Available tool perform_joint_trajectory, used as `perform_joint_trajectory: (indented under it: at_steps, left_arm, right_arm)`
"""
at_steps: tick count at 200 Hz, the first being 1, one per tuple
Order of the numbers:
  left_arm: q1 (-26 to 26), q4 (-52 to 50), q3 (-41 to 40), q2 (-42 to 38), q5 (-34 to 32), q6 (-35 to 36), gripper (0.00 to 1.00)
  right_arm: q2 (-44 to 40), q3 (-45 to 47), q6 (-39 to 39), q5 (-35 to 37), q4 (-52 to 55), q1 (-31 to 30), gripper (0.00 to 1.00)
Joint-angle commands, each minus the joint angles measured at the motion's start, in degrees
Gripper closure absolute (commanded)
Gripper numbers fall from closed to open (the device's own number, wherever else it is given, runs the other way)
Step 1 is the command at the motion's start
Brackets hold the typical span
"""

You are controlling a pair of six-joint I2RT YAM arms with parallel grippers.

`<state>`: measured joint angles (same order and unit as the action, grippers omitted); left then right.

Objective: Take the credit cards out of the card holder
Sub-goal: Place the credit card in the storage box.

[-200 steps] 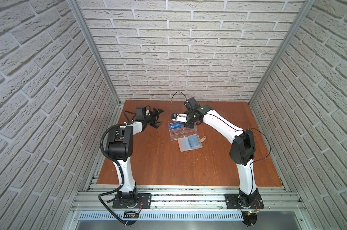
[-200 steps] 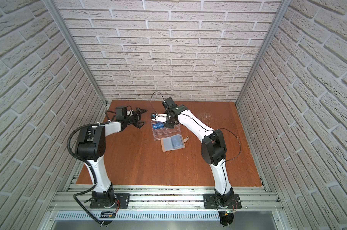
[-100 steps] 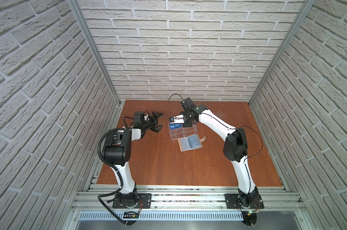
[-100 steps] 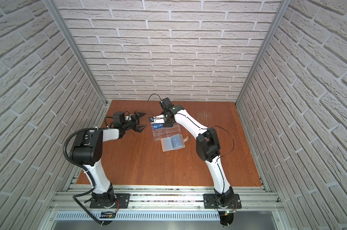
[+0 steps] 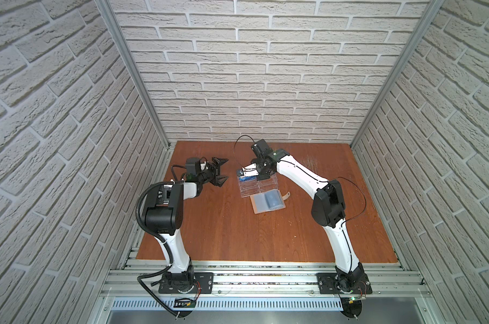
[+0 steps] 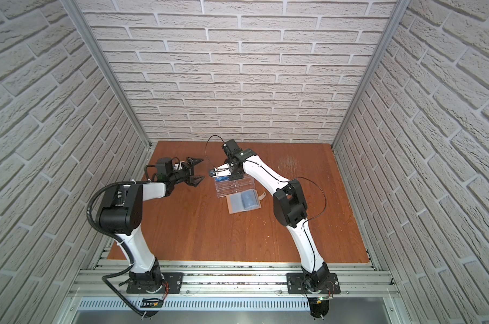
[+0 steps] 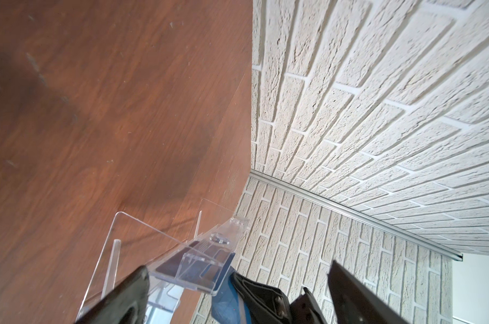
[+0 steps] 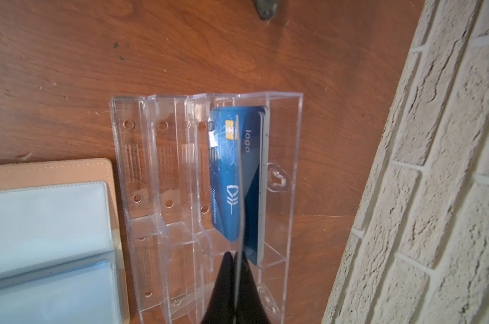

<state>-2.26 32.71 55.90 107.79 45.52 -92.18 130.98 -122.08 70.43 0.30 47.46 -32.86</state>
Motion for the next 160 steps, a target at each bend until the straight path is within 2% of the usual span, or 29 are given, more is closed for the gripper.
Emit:
perform_joint_trajectory:
  at_steps: [1,80,115,160]
  left_arm:
    - [0.33,4.21,-0.44,-0.38,1.16,0.07,0.02]
    - [0.11,3.85,-0.35,-0.4,0.98,0.42,0.02]
    - [0.06,3.94,-0.41,-0.22,1.15,0.51,0.02]
    - [0.06,3.63,-0.35,-0.13,1.31,0.82,0.02]
  right_arm:
    - [-0.33,1.59,1.35,1.38,-2.82,-0.36,0.94]
    - [-1.47,4.03,2.1,2.76,-5.98,-0.98,0.88]
    - [-1.02,2.43,1.23,2.08,-5.23,-0.98,0.94]
    - [-1.77,2.11,0.1,0.81,-5.39,-0.8,0.95]
